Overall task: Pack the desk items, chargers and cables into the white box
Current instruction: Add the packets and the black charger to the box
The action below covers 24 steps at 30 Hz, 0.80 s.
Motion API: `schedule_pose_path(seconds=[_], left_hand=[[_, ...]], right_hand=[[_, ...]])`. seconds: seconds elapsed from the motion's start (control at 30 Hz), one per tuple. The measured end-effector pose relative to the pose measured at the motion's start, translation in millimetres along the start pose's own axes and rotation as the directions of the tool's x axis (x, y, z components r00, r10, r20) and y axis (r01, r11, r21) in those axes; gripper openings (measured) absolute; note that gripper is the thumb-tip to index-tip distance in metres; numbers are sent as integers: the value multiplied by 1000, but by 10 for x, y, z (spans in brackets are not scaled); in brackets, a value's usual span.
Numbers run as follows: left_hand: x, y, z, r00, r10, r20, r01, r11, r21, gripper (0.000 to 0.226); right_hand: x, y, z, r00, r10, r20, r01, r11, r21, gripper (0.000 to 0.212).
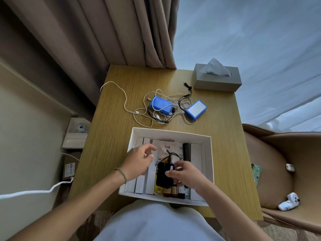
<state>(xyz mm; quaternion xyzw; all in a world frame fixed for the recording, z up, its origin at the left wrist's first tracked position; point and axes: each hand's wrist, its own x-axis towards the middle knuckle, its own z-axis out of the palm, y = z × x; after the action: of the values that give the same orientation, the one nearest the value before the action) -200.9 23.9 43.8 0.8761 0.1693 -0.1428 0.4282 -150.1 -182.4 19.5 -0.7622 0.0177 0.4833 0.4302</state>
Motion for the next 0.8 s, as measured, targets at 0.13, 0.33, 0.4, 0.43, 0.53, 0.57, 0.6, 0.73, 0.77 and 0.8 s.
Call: schedule_pose_path(seconds=[0.13,0.33,0.4,0.43,0.53,0.57,0.6,0.73,0.77,0.8], left_hand=[[13,-12,-32,998,4,-59,-5,1000,-25,21],[17,20,-30,998,-8,-67,5,999,-33,21],[22,10,-38,997,-5,-72,2,1000,-31,21],[24,1,-40,997,-2,-77,0,1000,-30,20],[18,-9,-35,996,5,-93,-8,1000,-29,20],[16,-1,-36,995,11,-99,-13,1000,-24,20],[18,14,-40,994,20,-106,-23,1000,-21,20],[77,135,-106,985,101,-139,-105,994,-26,19],[107,175,-142,980,129,-150,-131,991,-10,19],[144,216,-182,975,154,-161,-155,988,9,18]], right_hand=[[133,101,169,997,68,22,-64,987,-148,40],[236,190,343,997,46,-59,-65,923,-379,38],[236,212,358,995,10,-96,-55,878,-476,41],[231,222,351,992,-15,-124,-52,853,-520,43],[199,223,315,981,-63,-186,-54,825,-562,45],[185,206,307,981,-69,-183,-51,815,-577,46],[169,183,299,982,-74,-173,-48,792,-609,47],[58,-35,215,963,-194,-186,-16,649,-760,52],[16,-130,164,943,-259,-209,6,642,-767,50],[-25,-242,98,916,-323,-237,29,644,-764,45]])
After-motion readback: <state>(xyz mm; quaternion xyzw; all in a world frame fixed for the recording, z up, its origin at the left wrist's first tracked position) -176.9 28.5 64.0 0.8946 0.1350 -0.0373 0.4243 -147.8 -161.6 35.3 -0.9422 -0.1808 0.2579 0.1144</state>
